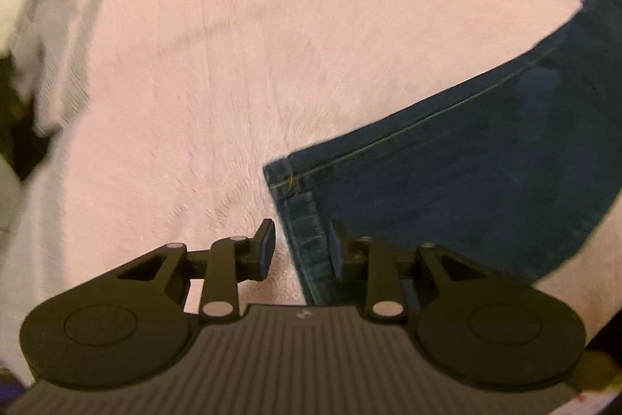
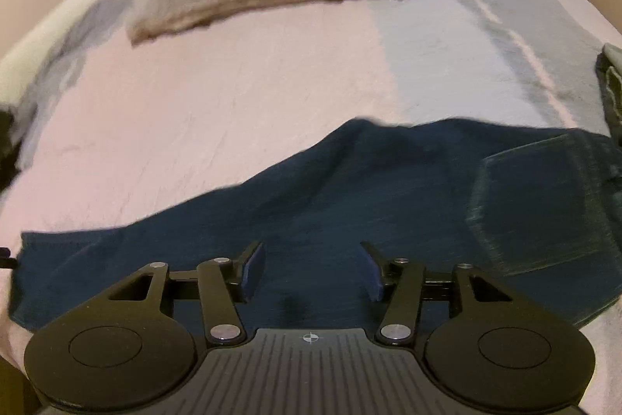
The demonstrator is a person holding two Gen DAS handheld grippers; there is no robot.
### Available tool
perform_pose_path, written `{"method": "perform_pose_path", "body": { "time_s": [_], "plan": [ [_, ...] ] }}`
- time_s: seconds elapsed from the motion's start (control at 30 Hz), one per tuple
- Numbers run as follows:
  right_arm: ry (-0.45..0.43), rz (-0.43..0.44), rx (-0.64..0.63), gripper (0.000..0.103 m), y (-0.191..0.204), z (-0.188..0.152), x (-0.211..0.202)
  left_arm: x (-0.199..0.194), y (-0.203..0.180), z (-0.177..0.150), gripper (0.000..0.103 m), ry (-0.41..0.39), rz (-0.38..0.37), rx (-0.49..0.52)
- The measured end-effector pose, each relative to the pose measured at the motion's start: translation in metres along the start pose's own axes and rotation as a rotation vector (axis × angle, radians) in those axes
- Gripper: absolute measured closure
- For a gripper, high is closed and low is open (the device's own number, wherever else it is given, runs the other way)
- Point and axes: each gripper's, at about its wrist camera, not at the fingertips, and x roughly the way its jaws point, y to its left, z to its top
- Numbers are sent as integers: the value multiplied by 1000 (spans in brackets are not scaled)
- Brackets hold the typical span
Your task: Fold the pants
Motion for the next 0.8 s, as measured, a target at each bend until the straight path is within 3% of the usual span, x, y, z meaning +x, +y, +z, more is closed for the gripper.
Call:
{"method": "perform_pose_path", "body": {
  "time_s": [0.07,0.1,0.23,0.27,0.37,0.43,0.47,0.6,0.7,0.8],
  "plan": [
    [21,-29,-1,53,22,-1,11,17,16,-6,79,22,-93,-63],
    [27,-40,2,53,31,-2,13,20,20,-10,85,23,-132,-87],
    [46,-79,25,53,61,0,22,9,35,-20,94,-25,-208,-159],
    [48,-86,29,53,67,2,22,0,38,-21,101,-61,-220,-170],
    [37,-88,28,52,82,8,20,-37,49,-17,100,-227,-184,-174],
    [32,-89,10,52,89,10,22,-46,55,-17,100,-291,-167,-189],
    [42,-91,4,52,91,10,27,-42,55,-17,100,-291,-171,-195],
    [73,-93,9,52,95,8,38,1,57,-23,100,-132,-205,-223],
    [86,-80,4,51,96,5,39,6,60,-27,98,-93,-161,-232],
    [118,-87,5,50,93,-2,40,-9,66,-36,96,-108,-113,-219]
  ]
}}
